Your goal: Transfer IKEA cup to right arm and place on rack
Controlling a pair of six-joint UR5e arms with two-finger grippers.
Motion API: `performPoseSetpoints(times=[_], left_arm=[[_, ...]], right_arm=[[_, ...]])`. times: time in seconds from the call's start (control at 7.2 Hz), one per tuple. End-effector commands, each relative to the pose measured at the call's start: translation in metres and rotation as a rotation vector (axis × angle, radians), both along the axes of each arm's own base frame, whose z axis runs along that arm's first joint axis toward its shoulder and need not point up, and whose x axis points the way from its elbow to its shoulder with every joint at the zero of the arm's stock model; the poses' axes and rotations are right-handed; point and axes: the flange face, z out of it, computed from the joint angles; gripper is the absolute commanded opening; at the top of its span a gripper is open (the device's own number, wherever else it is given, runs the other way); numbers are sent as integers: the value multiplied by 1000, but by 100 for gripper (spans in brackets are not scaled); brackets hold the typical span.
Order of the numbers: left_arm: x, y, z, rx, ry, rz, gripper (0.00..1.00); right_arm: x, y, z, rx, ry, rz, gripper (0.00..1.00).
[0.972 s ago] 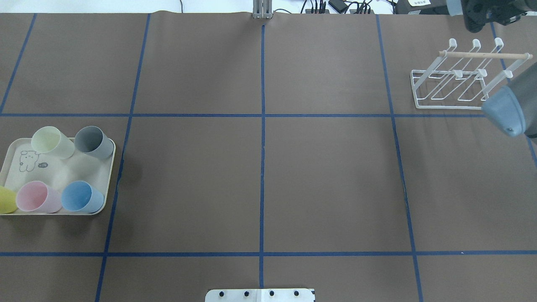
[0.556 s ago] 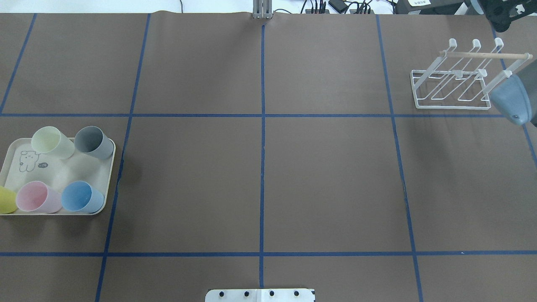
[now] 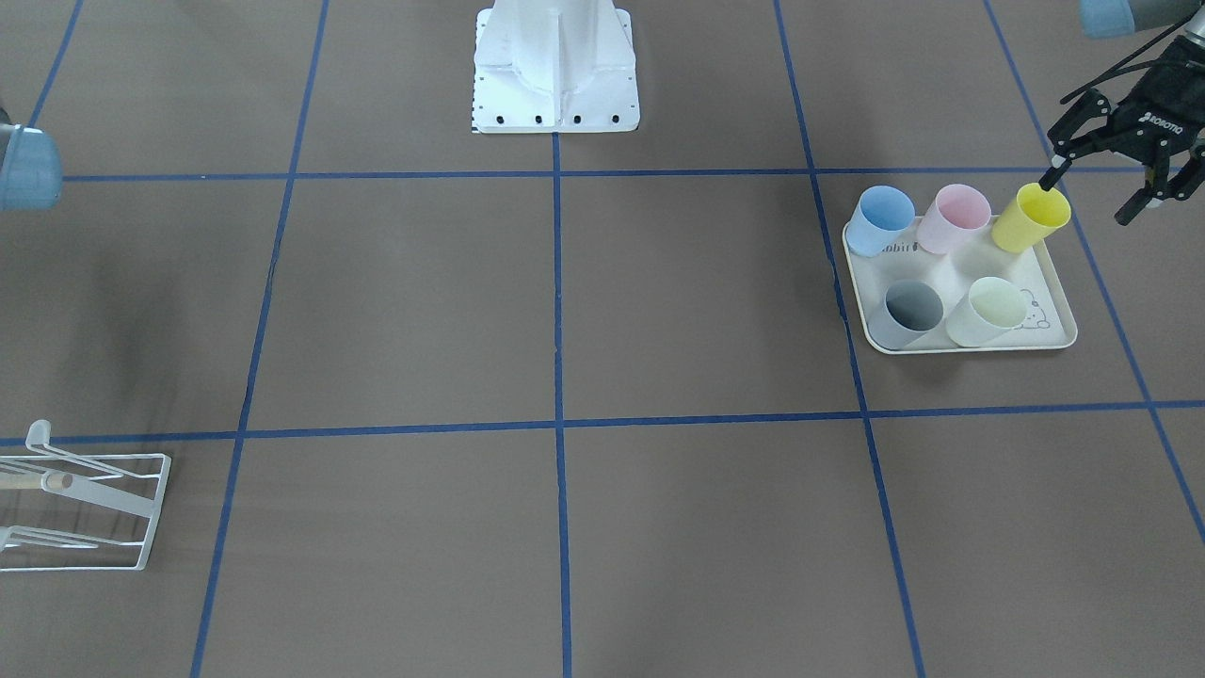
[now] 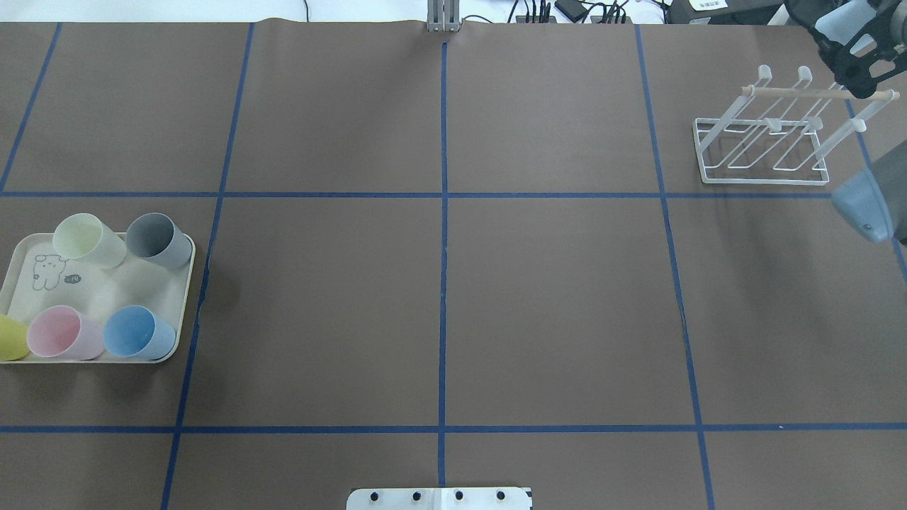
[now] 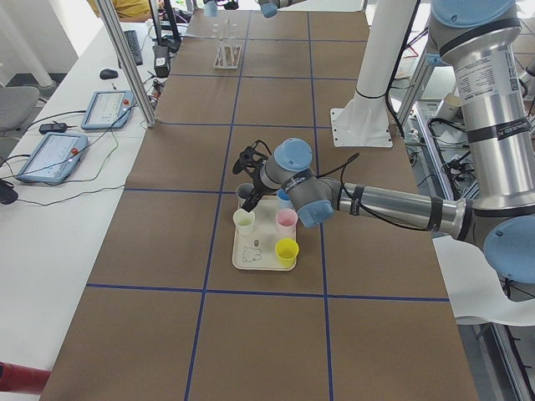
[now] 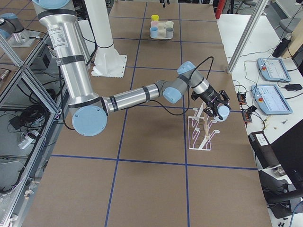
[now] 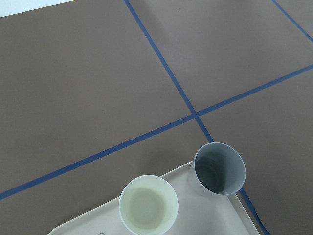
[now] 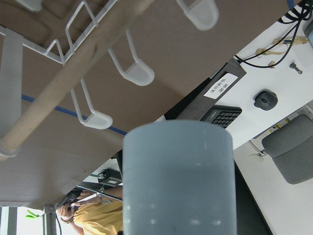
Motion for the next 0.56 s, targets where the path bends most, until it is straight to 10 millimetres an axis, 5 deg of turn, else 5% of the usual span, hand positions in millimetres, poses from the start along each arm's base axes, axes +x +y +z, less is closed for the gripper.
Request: performPoseSetpoints(times=[0.0, 0.42], left_arm=[[0, 0, 1, -2, -1, 0, 100], [0, -1, 0, 1, 0, 0, 100]], right_arm=[[-32, 9, 9, 8, 24, 15, 7], [-44, 4, 46, 9, 45, 16, 11]])
